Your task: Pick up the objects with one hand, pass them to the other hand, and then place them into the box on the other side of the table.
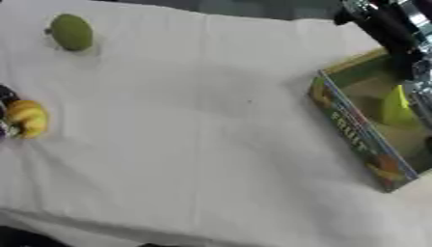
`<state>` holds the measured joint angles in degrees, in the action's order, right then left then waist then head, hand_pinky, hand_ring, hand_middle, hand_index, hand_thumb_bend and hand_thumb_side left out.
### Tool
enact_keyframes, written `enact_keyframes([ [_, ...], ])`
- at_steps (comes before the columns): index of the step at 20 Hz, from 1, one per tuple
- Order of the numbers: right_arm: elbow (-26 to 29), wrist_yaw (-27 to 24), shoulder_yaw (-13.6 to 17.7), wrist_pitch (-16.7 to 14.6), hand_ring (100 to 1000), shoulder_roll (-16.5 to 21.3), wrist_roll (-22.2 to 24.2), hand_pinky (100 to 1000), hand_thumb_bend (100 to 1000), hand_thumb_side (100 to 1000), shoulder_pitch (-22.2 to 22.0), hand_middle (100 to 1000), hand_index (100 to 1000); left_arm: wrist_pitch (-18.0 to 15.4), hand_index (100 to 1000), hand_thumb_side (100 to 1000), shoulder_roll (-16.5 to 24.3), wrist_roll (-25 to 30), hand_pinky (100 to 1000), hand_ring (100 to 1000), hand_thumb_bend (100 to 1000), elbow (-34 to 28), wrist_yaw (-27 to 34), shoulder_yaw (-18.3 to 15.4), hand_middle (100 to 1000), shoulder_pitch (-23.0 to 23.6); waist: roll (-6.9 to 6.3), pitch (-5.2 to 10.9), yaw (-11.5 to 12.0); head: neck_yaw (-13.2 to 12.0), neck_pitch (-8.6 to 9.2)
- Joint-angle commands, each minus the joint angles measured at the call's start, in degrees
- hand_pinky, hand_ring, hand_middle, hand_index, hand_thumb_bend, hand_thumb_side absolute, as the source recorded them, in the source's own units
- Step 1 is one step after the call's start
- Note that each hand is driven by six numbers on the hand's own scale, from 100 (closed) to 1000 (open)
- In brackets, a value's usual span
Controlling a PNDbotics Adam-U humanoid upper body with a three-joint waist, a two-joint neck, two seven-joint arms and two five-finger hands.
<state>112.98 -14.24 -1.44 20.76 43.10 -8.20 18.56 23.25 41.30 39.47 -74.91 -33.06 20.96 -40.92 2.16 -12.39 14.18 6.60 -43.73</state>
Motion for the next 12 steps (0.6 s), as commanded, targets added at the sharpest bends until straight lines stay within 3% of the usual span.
enact_keyframes([
  [1, 0.6, 0.1, 0.8, -0.1, 694, 1.4, -0.3, 919, 100, 691, 0.2, 535, 822, 1.6, 671, 100, 3.5, -0.4, 614, 664, 100, -4.9, 0.5, -2.3, 606, -0.3, -0.61, 0.38, 0.0, 0.1, 0.25],
  [12, 1.0, -0.2, 1.3, -0.3, 695, 1.7, -0.7, 919, 100, 685, -0.5, 535, 822, 5.5, 624, 100, 4.8, -7.2, 552, 604, 100, -18.0, -1.6, -7.4, 556, 0.0, -0.51, 0.92, 0.0, 1.2, 0.41],
])
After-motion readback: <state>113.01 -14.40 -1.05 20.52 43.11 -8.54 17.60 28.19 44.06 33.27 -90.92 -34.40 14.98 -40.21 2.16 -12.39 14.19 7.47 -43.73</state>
